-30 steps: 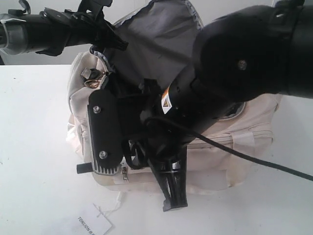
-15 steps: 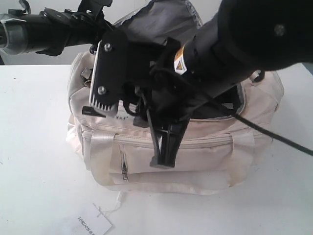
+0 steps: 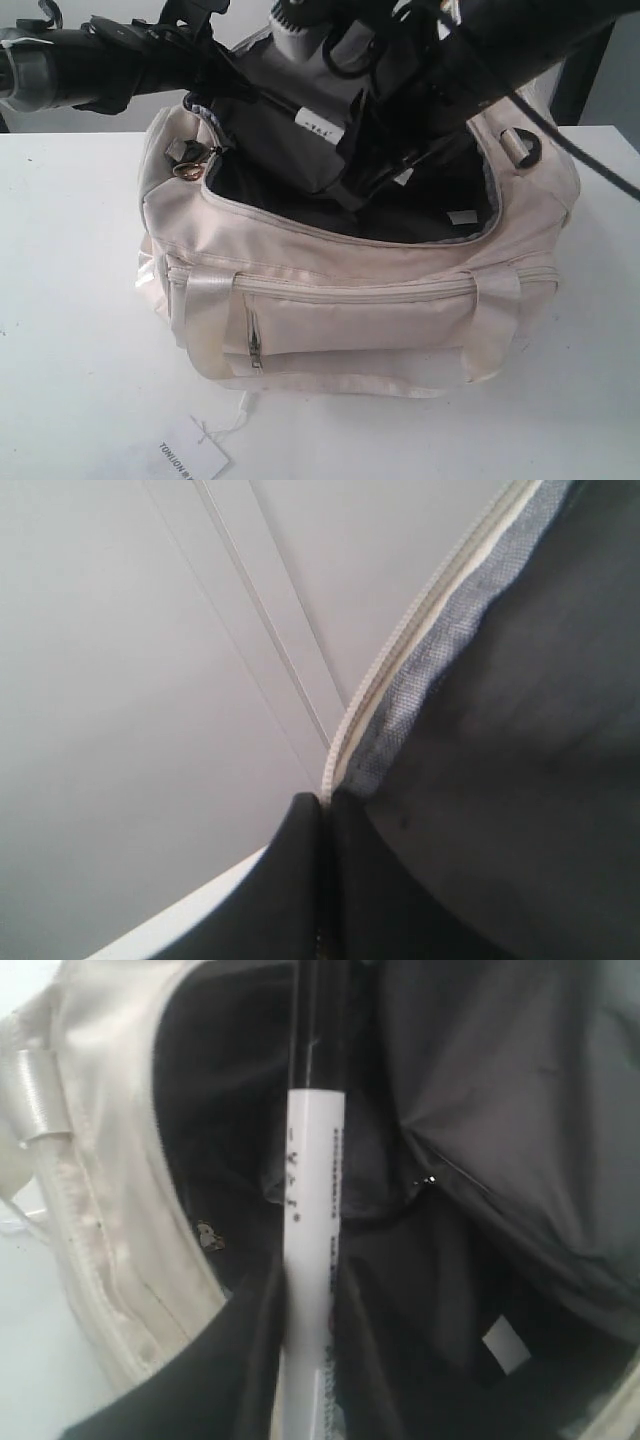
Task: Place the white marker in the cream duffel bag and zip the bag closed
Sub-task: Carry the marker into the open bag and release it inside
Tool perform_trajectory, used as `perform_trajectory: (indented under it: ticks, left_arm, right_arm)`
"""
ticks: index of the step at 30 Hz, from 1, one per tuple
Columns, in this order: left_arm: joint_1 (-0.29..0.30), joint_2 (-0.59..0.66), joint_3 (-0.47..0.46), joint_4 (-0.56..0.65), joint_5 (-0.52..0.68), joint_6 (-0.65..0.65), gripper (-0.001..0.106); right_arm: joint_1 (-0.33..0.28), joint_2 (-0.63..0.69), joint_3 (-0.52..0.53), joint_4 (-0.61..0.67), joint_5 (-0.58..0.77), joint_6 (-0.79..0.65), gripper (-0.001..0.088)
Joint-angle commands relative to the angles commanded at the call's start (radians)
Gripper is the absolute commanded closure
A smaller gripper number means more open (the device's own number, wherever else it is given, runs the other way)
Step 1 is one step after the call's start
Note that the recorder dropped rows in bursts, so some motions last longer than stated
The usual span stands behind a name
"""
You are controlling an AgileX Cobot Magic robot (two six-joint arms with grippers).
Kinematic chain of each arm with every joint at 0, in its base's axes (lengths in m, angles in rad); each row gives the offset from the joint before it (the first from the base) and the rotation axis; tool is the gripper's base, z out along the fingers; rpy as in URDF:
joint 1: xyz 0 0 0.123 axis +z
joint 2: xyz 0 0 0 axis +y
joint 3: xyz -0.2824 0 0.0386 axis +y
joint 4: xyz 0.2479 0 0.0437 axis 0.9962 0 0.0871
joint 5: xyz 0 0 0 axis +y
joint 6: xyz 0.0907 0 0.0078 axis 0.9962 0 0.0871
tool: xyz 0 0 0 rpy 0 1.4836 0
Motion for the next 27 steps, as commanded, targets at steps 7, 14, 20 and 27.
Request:
perform_trajectory:
  ticks: [7,14,20,27]
  left_arm:
    - [0.000,0.000,0.000,0.000,0.000,0.000,0.105]
    - [0.000,0.000,0.000,0.000,0.000,0.000,0.105]
    - [0.000,0.000,0.000,0.000,0.000,0.000,0.105]
    - [0.000,0.000,0.000,0.000,0.000,0.000,0.105]
  right_arm:
    - [-0.096,0.134,-0.084,0.139,0.097,0.058,0.0868]
    - [-0.124,0.276,-0.138,0.302,0.047,-0.077,0.0868]
    - [-0.124,0.343,-0.136,0.282,-0.011,-0.220,0.0868]
    - [-0.124,0.355,-0.136,0.248,0.009,-0.220,0.0868]
